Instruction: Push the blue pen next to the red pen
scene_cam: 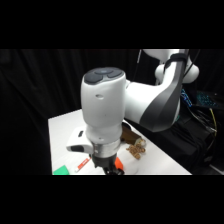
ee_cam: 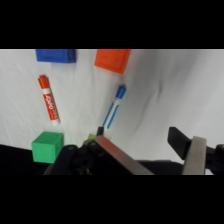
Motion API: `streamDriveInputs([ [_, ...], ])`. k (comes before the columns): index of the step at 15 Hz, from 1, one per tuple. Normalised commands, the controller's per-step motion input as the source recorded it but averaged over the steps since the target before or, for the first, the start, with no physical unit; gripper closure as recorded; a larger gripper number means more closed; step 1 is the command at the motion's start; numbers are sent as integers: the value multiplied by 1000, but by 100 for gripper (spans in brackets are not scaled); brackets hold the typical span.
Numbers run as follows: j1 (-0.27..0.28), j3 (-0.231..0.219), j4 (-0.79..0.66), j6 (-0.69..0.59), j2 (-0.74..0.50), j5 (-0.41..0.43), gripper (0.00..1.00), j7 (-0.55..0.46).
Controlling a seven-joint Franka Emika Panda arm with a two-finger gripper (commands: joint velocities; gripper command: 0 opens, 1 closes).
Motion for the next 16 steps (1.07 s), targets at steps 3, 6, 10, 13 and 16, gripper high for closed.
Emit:
streamDriveInputs([
  [3, 61, 18, 648, -102, 477, 54, 0, -1],
  [6, 30, 23, 617, -138, 441, 85, 0, -39],
  [10, 7, 32, 527, -151, 373, 113, 0, -73],
  [13, -22, 25, 447, -138, 330, 122, 0, -108],
  [16, -30, 21, 393, -133, 297, 126, 0, -122],
])
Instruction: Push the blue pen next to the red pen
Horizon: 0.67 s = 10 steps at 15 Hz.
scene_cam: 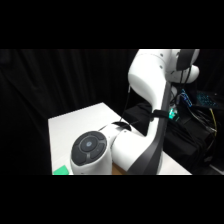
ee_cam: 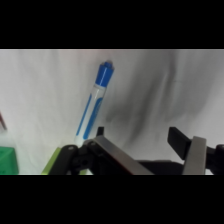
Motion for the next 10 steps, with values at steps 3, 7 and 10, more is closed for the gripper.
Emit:
streamDriveInputs([
  [3, -15, 21, 349, -134, 267, 121, 0, -129],
  [7, -4, 9, 269, -133, 148, 107, 0, -126],
  [10, -61, -35, -12, -56, -112, 76, 0, -137],
])
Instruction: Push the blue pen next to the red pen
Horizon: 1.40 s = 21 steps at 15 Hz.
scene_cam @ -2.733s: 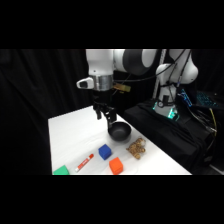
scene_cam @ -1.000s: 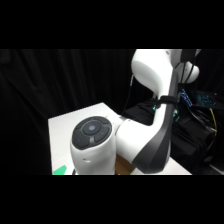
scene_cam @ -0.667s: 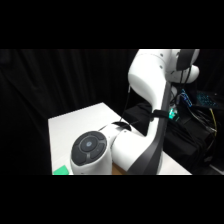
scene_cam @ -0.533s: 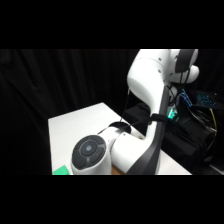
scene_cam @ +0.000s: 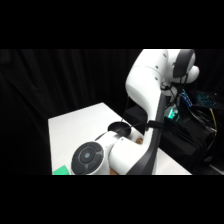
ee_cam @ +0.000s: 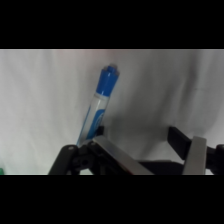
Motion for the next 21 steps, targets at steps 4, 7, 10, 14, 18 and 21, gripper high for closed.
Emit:
streamDriveInputs([
  [4, -151, -58, -242, -10, -308, 61, 0, -170],
  [7, -174, -13, -232, -25, -271, 89, 0, -214],
  [10, -124, 6, -232, -55, -237, 99, 0, -218],
  [14, -29, 17, -336, -99, -365, 90, 0, -159],
  [18, 69, 47, -436, -187, -511, 125, 0, -10],
  [21, 99, 73, -319, -158, -390, 170, 0, 82],
])
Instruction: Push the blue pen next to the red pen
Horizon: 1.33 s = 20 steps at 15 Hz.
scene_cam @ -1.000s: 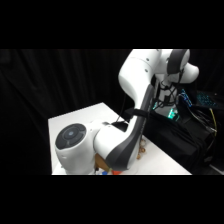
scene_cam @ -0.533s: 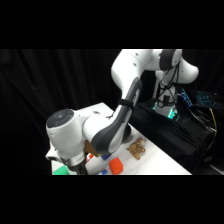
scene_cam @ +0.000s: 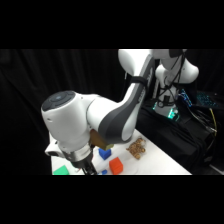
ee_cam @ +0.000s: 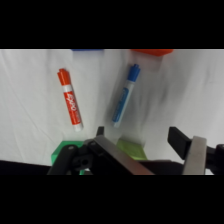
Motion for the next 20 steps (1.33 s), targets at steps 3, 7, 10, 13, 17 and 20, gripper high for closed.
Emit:
streamDriveInputs([
  [3, 74, 84, -115, -94, -140, 190, 0, 74],
  [7, 54, 58, -1, -31, 29, 152, 0, 46],
  [10, 19, 36, 58, 11, 93, 117, 0, 17],
  [13, -20, 42, 67, 98, 104, 119, 0, -35],
  [17, -41, 59, 105, 126, 136, 130, 0, -75],
  [20, -56, 66, 149, 116, 169, 125, 0, -102],
])
